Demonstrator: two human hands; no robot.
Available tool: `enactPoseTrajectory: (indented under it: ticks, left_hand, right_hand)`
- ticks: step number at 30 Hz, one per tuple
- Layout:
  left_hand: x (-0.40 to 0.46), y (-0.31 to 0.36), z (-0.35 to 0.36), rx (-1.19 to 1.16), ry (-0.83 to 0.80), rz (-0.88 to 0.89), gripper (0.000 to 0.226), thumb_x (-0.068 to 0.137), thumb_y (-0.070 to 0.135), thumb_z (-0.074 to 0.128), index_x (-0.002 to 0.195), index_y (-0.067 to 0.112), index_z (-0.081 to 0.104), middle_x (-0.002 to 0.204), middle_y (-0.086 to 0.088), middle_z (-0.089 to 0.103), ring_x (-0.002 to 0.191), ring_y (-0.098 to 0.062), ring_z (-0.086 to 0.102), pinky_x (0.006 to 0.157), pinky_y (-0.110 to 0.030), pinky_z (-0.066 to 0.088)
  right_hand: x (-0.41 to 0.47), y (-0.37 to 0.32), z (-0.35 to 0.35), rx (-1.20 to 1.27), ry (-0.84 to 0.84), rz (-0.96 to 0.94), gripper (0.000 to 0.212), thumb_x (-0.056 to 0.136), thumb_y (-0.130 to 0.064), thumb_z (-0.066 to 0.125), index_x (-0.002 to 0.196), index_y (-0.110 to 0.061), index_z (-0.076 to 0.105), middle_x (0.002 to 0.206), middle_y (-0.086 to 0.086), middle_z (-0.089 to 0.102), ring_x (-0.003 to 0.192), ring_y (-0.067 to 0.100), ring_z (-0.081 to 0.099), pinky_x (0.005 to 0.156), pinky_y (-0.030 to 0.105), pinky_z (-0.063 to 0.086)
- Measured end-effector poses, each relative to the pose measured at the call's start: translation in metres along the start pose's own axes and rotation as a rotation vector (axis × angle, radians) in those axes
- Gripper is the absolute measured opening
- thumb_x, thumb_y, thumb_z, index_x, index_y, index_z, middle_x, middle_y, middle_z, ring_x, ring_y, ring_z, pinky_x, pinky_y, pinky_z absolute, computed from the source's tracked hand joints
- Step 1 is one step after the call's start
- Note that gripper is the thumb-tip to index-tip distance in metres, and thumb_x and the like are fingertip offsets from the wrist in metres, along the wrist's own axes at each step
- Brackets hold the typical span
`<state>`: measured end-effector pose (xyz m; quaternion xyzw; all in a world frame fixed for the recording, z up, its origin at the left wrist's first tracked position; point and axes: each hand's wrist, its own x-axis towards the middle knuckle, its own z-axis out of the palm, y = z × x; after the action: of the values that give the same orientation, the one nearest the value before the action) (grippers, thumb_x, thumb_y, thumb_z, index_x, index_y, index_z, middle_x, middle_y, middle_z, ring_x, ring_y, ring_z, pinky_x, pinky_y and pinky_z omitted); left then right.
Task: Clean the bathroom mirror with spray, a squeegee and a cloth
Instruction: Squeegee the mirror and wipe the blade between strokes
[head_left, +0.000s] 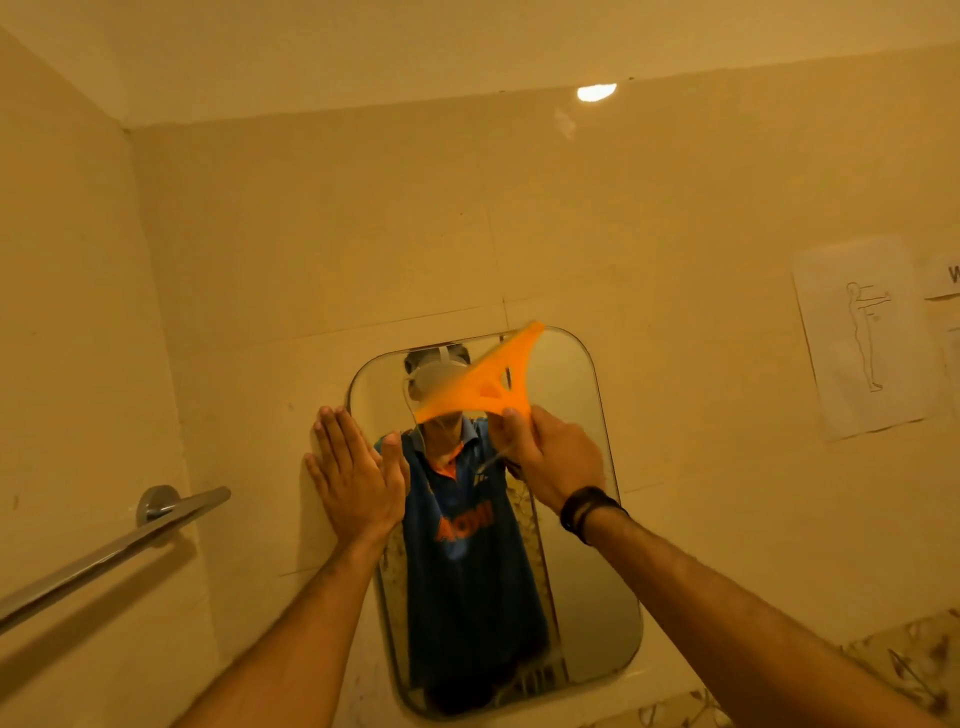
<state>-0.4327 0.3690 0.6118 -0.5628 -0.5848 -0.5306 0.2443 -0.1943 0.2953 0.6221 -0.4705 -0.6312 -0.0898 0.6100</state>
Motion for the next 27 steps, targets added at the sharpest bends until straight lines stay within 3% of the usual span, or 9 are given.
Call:
enactPoseTrajectory:
  ticks: [4, 8, 14, 16, 18, 22, 27]
  left_hand:
    - [-0.004, 0.004, -0.001, 0.019, 0.014, -0.024, 0.083, 0.099, 0.064, 0.011, 0.161, 0.009, 0.005, 0.170, -0.010, 0.005, 0.158, -0.025, 0.004, 0.126, -0.050, 0.007]
    - [-0.004, 0.002, -0.002, 0.018, 0.011, -0.007, 0.086, 0.097, 0.067, 0.008, 0.162, 0.010, 0.004, 0.170, -0.007, 0.002, 0.158, -0.023, 0.001, 0.127, -0.048, 0.004]
    - [-0.008, 0.004, -0.002, -0.012, -0.008, -0.041, 0.085, 0.098, 0.066, 0.013, 0.161, 0.012, -0.001, 0.170, -0.007, -0.003, 0.158, -0.022, -0.002, 0.127, -0.047, 0.000]
    - [-0.011, 0.010, 0.000, -0.039, -0.004, -0.064, 0.087, 0.096, 0.069, 0.011, 0.161, 0.012, -0.003, 0.170, -0.008, -0.003, 0.158, -0.022, -0.002, 0.127, -0.047, 0.000]
    - [-0.016, 0.014, 0.001, -0.064, 0.012, -0.085, 0.090, 0.096, 0.071, 0.010, 0.161, 0.011, -0.003, 0.170, -0.009, -0.002, 0.158, -0.023, -0.001, 0.127, -0.048, 0.001]
    - [-0.026, 0.018, 0.005, -0.080, 0.020, -0.102, 0.091, 0.096, 0.072, 0.010, 0.161, 0.011, -0.003, 0.170, -0.011, -0.001, 0.158, -0.025, 0.001, 0.127, -0.049, 0.003]
    - [-0.035, 0.013, 0.012, -0.069, 0.019, -0.097, 0.086, 0.098, 0.069, 0.013, 0.161, 0.013, -0.005, 0.170, -0.009, -0.002, 0.158, -0.024, 0.001, 0.127, -0.048, 0.003]
  right_hand:
    - [0.030, -0.025, 0.017, -0.084, -0.081, 0.016, 0.048, 0.097, -0.067, 0.024, 0.066, -0.034, 0.039, 0.055, -0.011, 0.046, 0.047, 0.003, 0.044, 0.047, 0.020, 0.030]
    - [0.017, 0.000, 0.023, -0.040, -0.103, 0.076, 0.047, 0.096, -0.068, 0.023, 0.067, -0.036, 0.041, 0.057, -0.013, 0.047, 0.048, 0.001, 0.046, 0.046, 0.017, 0.030]
    - [-0.074, 0.073, 0.022, 0.027, -0.078, 0.219, 0.053, 0.094, -0.073, 0.019, 0.103, -0.040, 0.060, 0.068, -0.014, 0.061, 0.062, -0.001, 0.060, 0.044, 0.010, 0.037]
    - [-0.110, 0.095, 0.022, -0.021, -0.104, 0.282, 0.052, 0.095, -0.071, 0.019, 0.110, -0.042, 0.060, 0.072, -0.013, 0.064, 0.064, 0.002, 0.061, 0.049, 0.014, 0.041]
    - [-0.144, 0.113, 0.022, -0.079, -0.137, 0.327, 0.057, 0.095, -0.069, 0.018, 0.103, -0.039, 0.065, 0.065, -0.009, 0.062, 0.057, 0.006, 0.058, 0.049, 0.019, 0.042]
    - [-0.190, 0.124, 0.014, -0.101, -0.170, 0.432, 0.058, 0.087, -0.072, 0.016, 0.088, -0.037, 0.063, 0.053, -0.008, 0.050, 0.048, 0.005, 0.048, 0.043, 0.013, 0.033]
    - [-0.166, 0.105, 0.000, -0.106, -0.096, 0.400, 0.056, 0.090, -0.069, 0.019, 0.076, -0.031, 0.058, 0.054, -0.008, 0.049, 0.047, 0.005, 0.044, 0.045, 0.024, 0.036]
